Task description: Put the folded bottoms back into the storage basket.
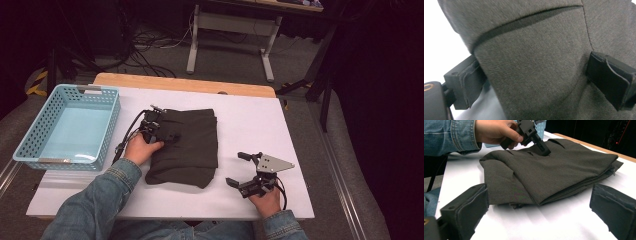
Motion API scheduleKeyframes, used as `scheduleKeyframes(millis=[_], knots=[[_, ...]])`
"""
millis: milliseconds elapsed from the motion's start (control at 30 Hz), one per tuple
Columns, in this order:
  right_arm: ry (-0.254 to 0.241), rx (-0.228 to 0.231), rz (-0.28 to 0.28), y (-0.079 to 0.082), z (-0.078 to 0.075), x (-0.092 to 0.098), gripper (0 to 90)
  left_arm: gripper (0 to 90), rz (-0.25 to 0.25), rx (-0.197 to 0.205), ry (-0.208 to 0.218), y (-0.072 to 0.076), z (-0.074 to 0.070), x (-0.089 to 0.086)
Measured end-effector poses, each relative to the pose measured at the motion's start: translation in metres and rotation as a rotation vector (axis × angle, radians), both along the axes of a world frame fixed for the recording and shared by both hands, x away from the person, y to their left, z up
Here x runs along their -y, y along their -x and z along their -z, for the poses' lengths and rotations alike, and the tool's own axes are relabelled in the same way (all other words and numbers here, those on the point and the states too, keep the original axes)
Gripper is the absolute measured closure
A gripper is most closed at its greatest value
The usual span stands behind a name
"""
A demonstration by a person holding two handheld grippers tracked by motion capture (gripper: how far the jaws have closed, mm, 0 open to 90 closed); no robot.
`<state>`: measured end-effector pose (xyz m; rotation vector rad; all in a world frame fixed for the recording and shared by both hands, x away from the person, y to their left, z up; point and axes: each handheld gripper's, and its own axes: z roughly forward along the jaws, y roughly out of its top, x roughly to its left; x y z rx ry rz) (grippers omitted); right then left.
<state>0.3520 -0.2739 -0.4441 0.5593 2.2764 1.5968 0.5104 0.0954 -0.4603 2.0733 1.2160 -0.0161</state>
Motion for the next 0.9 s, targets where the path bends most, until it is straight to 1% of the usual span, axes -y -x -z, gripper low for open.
scheduleKeyframes(millis=[133,267,333,367,400,467,500,633,900], knots=[[0.001,-0.001,-0.001,0.0,0.0,0.0,2.9,4.3,-0.001,0.012,-0.007,0.002,0.001,0.003],[0.001,-0.002,-0.002,0.0,0.0,0.0,3.0,4.2,0.0,0.012,-0.008,0.003,0.001,0.006],[0.001,-0.002,-0.002,0.0,0.0,0.0,3.0,3.3,-0.003,0.012,-0.004,0.004,0.001,0.007],[0.001,-0.002,-0.002,0.0,0.0,0.0,3.1,3.3,0.001,0.009,0.005,0.004,0.001,0.008],[0.002,-0.002,-0.002,0.0,0.0,0.0,3.1,0.4,0.004,0.017,-0.007,0.005,0.002,0.013],[0.002,-0.003,-0.002,0.0,0.0,0.0,3.1,0.4,0.002,0.021,-0.013,0.006,0.002,0.015],[0.001,-0.003,-0.003,0.0,0.0,-0.001,3.1,0.4,0.005,0.021,-0.027,0.006,0.002,0.017],[0.004,-0.002,-0.005,0.0,0.0,-0.001,3.2,1.2,0.001,0.018,-0.024,0.007,0.002,0.017],[0.005,-0.004,-0.003,-0.001,0.001,-0.001,3.3,1.3,-0.003,0.025,-0.024,0.008,0.002,0.018]])
